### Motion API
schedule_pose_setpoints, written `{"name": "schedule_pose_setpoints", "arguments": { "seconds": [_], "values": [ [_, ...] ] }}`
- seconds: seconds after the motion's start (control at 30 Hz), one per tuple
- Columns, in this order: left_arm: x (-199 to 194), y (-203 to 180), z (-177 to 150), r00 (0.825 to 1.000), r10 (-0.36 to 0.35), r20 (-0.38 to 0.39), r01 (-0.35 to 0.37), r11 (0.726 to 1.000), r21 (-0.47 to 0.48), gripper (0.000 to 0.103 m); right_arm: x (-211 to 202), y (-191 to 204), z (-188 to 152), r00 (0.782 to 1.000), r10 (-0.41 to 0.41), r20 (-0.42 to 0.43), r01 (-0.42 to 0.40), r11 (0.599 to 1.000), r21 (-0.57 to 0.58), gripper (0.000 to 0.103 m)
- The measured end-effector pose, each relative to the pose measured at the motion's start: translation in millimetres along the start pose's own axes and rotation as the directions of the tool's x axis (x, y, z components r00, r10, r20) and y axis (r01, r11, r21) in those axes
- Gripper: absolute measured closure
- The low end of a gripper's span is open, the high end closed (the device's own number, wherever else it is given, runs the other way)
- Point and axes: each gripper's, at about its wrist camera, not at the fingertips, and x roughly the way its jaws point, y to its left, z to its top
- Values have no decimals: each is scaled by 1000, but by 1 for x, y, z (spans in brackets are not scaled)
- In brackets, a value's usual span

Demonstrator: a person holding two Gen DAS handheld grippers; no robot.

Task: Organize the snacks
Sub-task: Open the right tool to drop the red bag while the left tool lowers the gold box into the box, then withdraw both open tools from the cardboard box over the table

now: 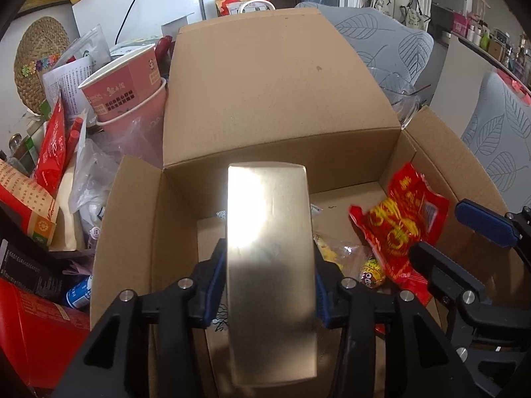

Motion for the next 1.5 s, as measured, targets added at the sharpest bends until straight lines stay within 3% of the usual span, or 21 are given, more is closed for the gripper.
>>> {"name": "schedule_pose_setpoints", "arguments": {
  "seconds": [0.17,0.3,0.63,1.07,1.5],
  "values": [
    [-3,1,0,1000,29,4,-29,1000,-4,43,-3,-1,0,1000,-5,0,5,1000,-3,46],
    [-9,2,1,999,48,21,-48,999,-3,43,-9,2,-1,1000,-2,10,2,1000,-11,46],
    [-37,-1,-3,998,19,61,-17,1000,-25,43,-37,-4,-3,998,9,60,-11,999,31,46],
    [-119,-4,-6,985,20,169,-18,1000,-10,43,-110,-2,-2,986,-20,167,13,999,39,46],
    [-224,-9,-36,951,16,309,-21,1000,13,43,-207,8,-18,955,-37,296,26,999,40,46]
  ]
}}
